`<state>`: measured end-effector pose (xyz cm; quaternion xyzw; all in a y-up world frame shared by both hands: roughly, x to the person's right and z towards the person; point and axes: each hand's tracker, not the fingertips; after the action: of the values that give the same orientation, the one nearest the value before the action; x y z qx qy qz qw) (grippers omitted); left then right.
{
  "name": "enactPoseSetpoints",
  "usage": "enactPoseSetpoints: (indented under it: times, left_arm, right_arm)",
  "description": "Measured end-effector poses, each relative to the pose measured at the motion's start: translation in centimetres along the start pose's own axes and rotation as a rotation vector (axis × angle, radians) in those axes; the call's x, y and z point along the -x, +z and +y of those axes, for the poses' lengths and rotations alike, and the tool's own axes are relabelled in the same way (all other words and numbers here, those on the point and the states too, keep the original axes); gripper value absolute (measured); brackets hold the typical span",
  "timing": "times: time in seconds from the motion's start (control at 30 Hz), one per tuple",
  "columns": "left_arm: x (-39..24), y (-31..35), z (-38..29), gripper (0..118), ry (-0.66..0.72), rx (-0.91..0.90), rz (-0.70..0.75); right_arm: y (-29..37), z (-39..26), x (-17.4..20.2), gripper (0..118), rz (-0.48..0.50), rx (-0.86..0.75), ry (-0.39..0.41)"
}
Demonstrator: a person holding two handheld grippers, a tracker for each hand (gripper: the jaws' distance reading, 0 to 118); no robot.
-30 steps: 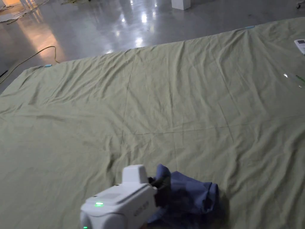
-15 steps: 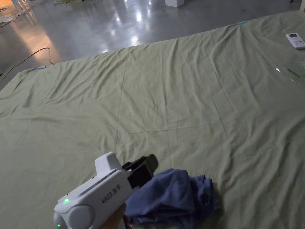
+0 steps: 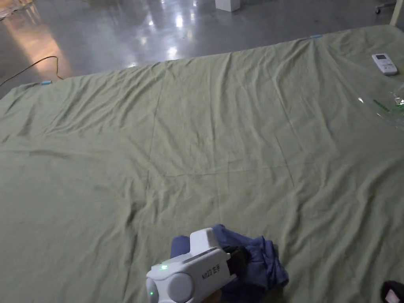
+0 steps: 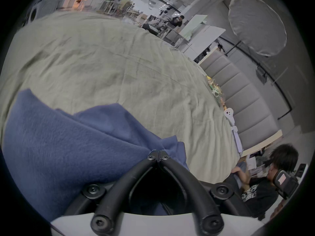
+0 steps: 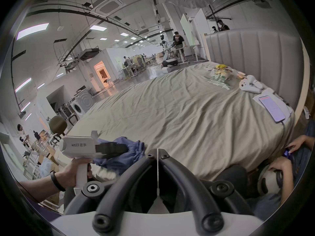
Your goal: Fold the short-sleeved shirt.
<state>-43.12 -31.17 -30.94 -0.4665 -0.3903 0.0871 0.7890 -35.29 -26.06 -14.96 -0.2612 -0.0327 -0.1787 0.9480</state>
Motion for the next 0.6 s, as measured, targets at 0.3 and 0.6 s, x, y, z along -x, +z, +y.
enactPoseSetpoints:
  times: [0.3,0.6]
  left_arm:
    - [-0.3,8.8,4.4,7,0.039,-0.220,-0.078]
    - [5.2,19.4,1.9,97,0.055,-0.249,-0.027]
  right_arm:
    - [-12.0,-0.2,7.4,1,0.344,0.151,-0.017]
    - [-23.5,-4.6,6.8,1,0.257,0.312,0.095]
